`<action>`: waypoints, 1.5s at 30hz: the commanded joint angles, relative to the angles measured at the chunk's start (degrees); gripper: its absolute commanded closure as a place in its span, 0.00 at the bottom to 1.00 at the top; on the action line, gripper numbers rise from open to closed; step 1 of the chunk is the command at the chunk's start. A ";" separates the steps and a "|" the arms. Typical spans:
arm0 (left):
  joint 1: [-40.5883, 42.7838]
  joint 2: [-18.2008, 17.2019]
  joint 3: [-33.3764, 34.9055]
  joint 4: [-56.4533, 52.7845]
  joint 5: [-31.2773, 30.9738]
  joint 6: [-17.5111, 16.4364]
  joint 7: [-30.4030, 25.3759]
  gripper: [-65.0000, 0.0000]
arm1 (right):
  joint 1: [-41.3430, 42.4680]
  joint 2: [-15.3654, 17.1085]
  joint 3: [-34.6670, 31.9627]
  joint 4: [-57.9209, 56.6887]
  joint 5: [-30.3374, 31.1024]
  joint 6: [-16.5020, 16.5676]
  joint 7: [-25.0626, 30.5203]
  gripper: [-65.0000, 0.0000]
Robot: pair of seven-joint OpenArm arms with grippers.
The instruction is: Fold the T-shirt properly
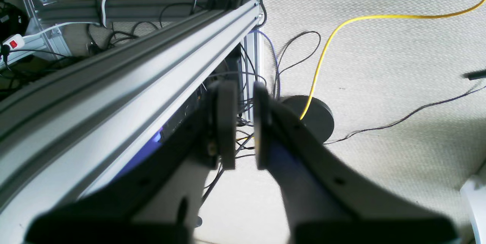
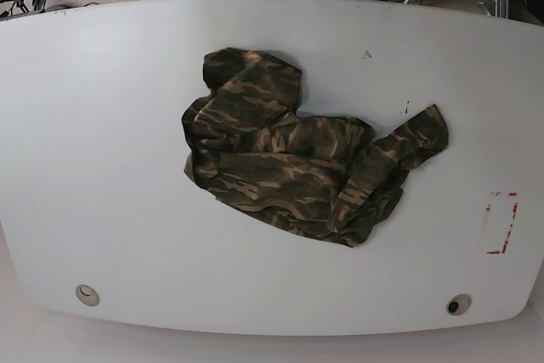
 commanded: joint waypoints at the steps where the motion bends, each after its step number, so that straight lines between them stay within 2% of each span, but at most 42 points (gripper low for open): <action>1: -0.21 -0.90 0.19 0.35 0.09 4.00 -3.37 0.46 | -0.59 0.31 -0.04 0.37 -0.20 -0.14 -0.29 0.80; 11: -0.22 -0.95 0.28 0.03 0.11 4.22 -3.66 0.46 | -0.50 0.26 -0.11 0.24 -0.21 -0.16 -0.19 0.81; 13: 0.17 -0.26 -0.04 0.63 0.16 4.47 -2.11 0.44 | -0.28 0.04 -0.13 0.45 -0.15 0.04 -0.99 0.88; 41: 3.40 -0.15 0.39 3.78 0.06 4.50 -3.22 0.45 | -0.72 0.21 -0.47 0.84 -0.40 -0.30 -1.57 0.82; 43: 3.24 -0.37 0.25 3.63 0.17 4.60 -3.94 0.55 | -0.83 0.07 -0.48 0.79 -0.30 -0.24 -1.38 0.83; 45: 3.33 -0.91 0.13 2.82 -0.25 4.10 -3.75 0.55 | -1.13 -0.95 -1.03 0.19 -0.51 -0.22 -1.00 0.84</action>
